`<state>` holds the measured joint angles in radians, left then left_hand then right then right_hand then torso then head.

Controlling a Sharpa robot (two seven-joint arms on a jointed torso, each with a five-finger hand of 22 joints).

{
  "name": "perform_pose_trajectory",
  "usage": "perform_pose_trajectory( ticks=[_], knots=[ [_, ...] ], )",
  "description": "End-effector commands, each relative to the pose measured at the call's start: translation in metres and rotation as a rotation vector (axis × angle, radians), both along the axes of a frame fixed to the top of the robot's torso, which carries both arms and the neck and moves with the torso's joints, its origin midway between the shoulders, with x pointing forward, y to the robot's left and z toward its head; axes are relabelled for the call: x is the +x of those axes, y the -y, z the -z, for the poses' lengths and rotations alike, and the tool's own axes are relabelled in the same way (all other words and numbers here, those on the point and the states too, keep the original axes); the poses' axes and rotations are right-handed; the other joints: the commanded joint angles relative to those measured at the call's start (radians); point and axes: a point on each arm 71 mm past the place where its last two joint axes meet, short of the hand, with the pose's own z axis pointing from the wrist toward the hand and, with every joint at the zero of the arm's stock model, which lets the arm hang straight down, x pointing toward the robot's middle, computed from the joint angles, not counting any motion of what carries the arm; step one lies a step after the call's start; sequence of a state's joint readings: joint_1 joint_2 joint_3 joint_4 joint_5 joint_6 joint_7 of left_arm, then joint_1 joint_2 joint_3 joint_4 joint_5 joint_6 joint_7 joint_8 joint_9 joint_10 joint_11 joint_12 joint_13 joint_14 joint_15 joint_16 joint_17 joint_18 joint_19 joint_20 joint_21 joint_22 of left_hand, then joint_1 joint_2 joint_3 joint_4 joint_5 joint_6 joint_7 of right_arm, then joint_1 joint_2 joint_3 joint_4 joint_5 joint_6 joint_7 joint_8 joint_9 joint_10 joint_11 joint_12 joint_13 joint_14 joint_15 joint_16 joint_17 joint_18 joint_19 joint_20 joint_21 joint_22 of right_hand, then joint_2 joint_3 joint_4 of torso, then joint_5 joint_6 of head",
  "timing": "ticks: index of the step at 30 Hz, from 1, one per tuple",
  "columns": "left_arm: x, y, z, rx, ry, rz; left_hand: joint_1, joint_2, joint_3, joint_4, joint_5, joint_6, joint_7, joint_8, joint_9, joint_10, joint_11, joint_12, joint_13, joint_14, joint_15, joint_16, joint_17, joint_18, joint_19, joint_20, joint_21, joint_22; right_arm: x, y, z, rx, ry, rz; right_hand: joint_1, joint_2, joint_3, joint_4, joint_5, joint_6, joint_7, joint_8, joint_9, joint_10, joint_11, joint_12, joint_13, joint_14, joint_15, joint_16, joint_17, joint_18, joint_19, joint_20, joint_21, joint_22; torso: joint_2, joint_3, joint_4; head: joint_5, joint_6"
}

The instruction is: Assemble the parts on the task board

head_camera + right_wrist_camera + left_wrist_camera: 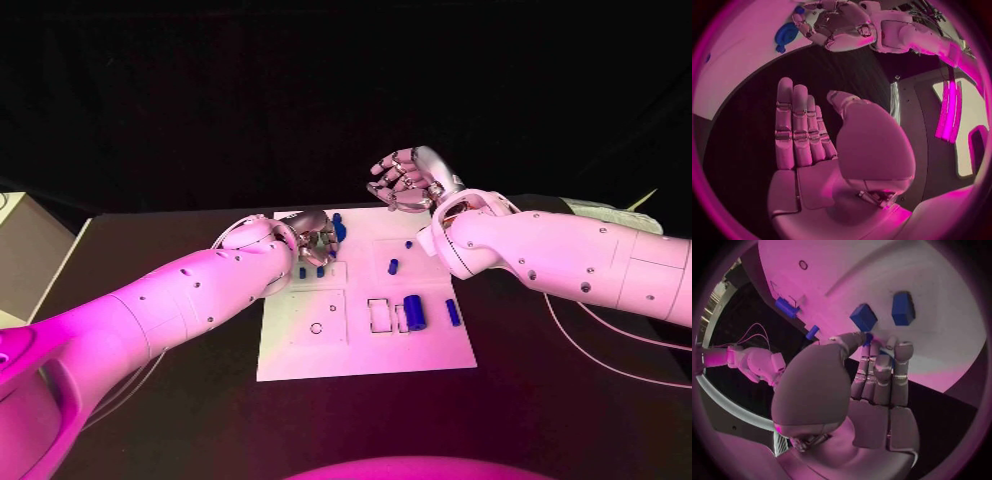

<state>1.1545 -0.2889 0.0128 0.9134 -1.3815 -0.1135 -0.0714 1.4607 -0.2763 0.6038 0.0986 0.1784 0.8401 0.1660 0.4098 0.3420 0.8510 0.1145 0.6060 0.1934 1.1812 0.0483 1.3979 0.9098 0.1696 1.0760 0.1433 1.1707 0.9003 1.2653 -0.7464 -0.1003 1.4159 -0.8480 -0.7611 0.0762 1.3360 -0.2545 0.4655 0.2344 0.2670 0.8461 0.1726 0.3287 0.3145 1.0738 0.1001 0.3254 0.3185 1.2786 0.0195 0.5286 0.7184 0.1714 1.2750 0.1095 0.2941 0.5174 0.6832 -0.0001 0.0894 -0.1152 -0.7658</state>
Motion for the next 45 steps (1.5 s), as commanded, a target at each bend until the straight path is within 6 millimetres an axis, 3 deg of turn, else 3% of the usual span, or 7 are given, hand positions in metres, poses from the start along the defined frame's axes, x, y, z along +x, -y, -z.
perform_pose_trajectory(
  ticks=[1,9,18,28,45],
  knots=[
    [-0.001,0.0,0.006,0.013,-0.02,0.008,-0.003,0.002,0.008,0.0,-0.002,0.004,0.003,-0.003,-0.001,0.0,0.004,-0.004,-0.003,-0.001,0.002,0.002,-0.003,-0.015,0.001,0.002,0.005,-0.001,0.0,-0.002,-0.002,0.008,0.023,-0.012,-0.005,-0.008,0.001,-0.007,0.005,0.0,0.009,-0.006,-0.001,0.005,0.003,-0.005,-0.003,-0.005,0.002,-0.007,0.002,0.009,-0.003,0.008,-0.005,-0.003,0.001,-0.0004,-0.001,0.0,0.0],
    [-0.001,0.0,0.009,0.016,-0.023,0.008,-0.001,0.012,0.019,-0.004,-0.002,0.01,0.003,-0.007,-0.003,0.009,0.003,-0.004,-0.005,0.005,0.002,0.009,0.004,-0.017,0.008,0.003,0.014,0.013,-0.001,-0.003,-0.002,0.012,0.023,-0.017,-0.005,-0.008,0.001,-0.008,0.005,0.0,0.01,-0.006,-0.001,0.005,0.003,-0.006,-0.004,-0.006,0.002,-0.008,0.002,0.009,-0.003,0.008,-0.007,-0.004,0.0,-0.0001,0.0001,-0.002,-0.002],
    [0.0,0.0,0.008,-0.006,0.002,0.008,0.01,0.048,0.056,-0.039,-0.007,0.076,-0.011,-0.003,0.004,0.088,-0.019,-0.005,-0.011,0.076,-0.017,0.049,0.074,-0.035,0.073,-0.013,0.085,0.107,0.0,-0.004,-0.002,0.014,0.023,-0.02,-0.006,-0.008,0.001,-0.008,0.006,0.0,0.01,-0.006,-0.001,0.005,0.003,-0.007,-0.005,-0.006,0.003,-0.01,0.003,0.009,-0.004,0.008,-0.008,-0.005,-0.002,-0.0007,0.001,-0.003,-0.004],
    [0.001,0.001,0.005,-0.046,0.036,0.009,-0.004,0.058,0.064,-0.059,-0.007,0.116,-0.02,-0.009,0.011,0.135,-0.032,-0.024,-0.016,0.113,-0.029,0.063,0.104,-0.045,0.11,-0.024,0.12,0.157,0.0,-0.005,-0.002,0.014,0.02,-0.021,-0.006,-0.007,0.001,-0.008,0.006,-0.001,0.01,-0.006,-0.001,0.005,0.004,-0.008,-0.007,-0.007,0.003,-0.012,0.003,0.009,-0.004,0.009,-0.01,-0.006,-0.002,-0.0007,0.0008,0.0,-0.001],
    [-0.002,-0.009,-0.005,-0.134,0.06,-0.014,-0.019,0.056,0.064,-0.067,-0.006,0.131,-0.02,-0.019,0.013,0.156,-0.033,-0.045,-0.02,0.132,-0.032,0.069,0.121,-0.049,0.125,-0.028,0.132,0.174,0.001,-0.001,-0.001,0.01,0.015,-0.015,-0.008,-0.007,0.0,-0.01,0.006,-0.001,0.011,-0.006,-0.001,0.004,0.005,-0.011,-0.013,-0.009,0.005,-0.018,0.005,0.009,-0.006,0.01,-0.015,-0.011,-0.004,-0.0014,0.0021,0.001,0.005]
  ],
)
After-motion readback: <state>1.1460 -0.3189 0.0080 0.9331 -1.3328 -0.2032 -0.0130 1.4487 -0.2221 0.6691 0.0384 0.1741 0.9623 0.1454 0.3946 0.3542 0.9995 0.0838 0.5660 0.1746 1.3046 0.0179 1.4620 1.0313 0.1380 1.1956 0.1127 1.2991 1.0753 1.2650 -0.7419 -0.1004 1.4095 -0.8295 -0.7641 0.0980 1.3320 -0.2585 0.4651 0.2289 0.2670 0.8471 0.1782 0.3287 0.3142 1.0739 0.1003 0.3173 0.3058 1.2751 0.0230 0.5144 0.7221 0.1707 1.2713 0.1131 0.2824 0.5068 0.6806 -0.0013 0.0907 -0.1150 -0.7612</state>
